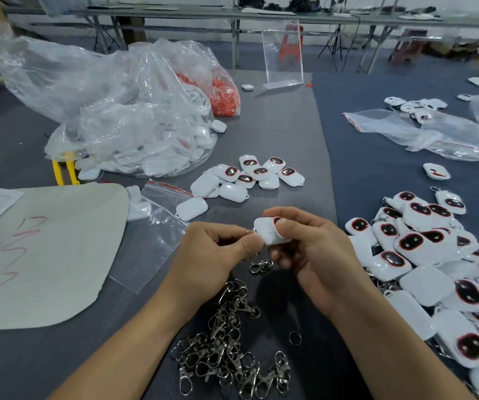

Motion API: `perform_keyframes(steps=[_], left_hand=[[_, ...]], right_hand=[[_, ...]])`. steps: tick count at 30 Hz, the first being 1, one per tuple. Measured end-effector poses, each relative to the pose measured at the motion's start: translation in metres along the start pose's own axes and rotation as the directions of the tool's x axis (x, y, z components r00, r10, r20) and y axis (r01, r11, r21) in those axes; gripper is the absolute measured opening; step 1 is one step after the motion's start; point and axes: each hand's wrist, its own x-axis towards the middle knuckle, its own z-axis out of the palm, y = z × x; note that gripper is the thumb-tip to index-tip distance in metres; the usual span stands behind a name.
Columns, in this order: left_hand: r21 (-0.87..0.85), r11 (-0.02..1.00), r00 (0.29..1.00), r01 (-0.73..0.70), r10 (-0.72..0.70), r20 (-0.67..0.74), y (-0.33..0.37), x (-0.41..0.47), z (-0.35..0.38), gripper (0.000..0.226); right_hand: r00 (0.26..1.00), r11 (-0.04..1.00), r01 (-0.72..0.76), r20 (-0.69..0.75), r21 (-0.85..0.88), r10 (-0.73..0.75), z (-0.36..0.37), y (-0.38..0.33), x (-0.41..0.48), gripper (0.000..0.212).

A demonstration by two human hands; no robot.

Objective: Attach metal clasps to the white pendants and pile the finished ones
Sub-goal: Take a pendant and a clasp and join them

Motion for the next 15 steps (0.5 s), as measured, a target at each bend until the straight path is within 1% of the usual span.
perform_keyframes(steps=[2,3,5,7,8,10,11,12,13,14,15], left_hand=[[-0.040,0.999,1.000,0.005,-0.005,0.008,0.002,0.001,0.000,0.008],[-0.028,1.000,1.000,-0.011,0.011,0.010,0.002,0.002,-0.001,0.012],[0.047,0.996,0.997,-0.074,0.074,0.003,0.002,0.002,-0.002,0.013],[0.204,0.965,0.986,-0.165,0.165,0.016,0.003,0.000,-0.004,0.005],[0.339,0.911,0.972,-0.233,0.232,0.045,0.002,-0.002,-0.004,0.010],[0.598,0.714,0.925,-0.364,0.353,0.141,0.000,-0.004,-0.002,0.020],[0.673,0.622,0.903,-0.400,0.394,0.172,0.001,-0.005,-0.002,0.021],[0.712,0.564,0.888,-0.419,0.419,0.190,0.001,-0.005,-0.002,0.021],[0.723,0.548,0.882,-0.421,0.432,0.187,0.000,-0.005,-0.002,0.022],[0.713,0.569,0.888,-0.410,0.428,0.169,-0.001,-0.005,-0.002,0.021],[0.676,0.633,0.906,-0.378,0.403,0.129,-0.001,-0.006,-0.001,0.018]], right_hand=[[1.000,1.000,-0.006,0.013,-0.001,0.006,0.000,-0.001,0.000,0.028],[1.000,1.000,-0.005,0.016,-0.005,0.005,0.000,-0.001,0.000,0.028],[1.000,1.000,0.013,0.012,-0.023,-0.012,0.000,-0.002,-0.001,0.029],[0.998,0.997,0.058,-0.018,-0.058,-0.059,0.000,-0.002,-0.004,0.028],[0.994,0.992,0.097,-0.036,-0.083,-0.100,0.001,-0.001,-0.006,0.027],[0.976,0.966,0.202,-0.047,-0.163,-0.212,0.004,0.002,-0.009,0.023],[0.963,0.942,0.255,-0.029,-0.219,-0.267,0.006,0.003,-0.010,0.021],[0.952,0.918,0.293,-0.006,-0.266,-0.306,0.009,0.005,-0.012,0.021],[0.946,0.905,0.311,0.008,-0.290,-0.323,0.011,0.006,-0.012,0.021],[0.946,0.906,0.311,0.005,-0.288,-0.323,0.012,0.006,-0.012,0.020],[0.951,0.918,0.298,-0.008,-0.263,-0.311,0.011,0.005,-0.011,0.020]])
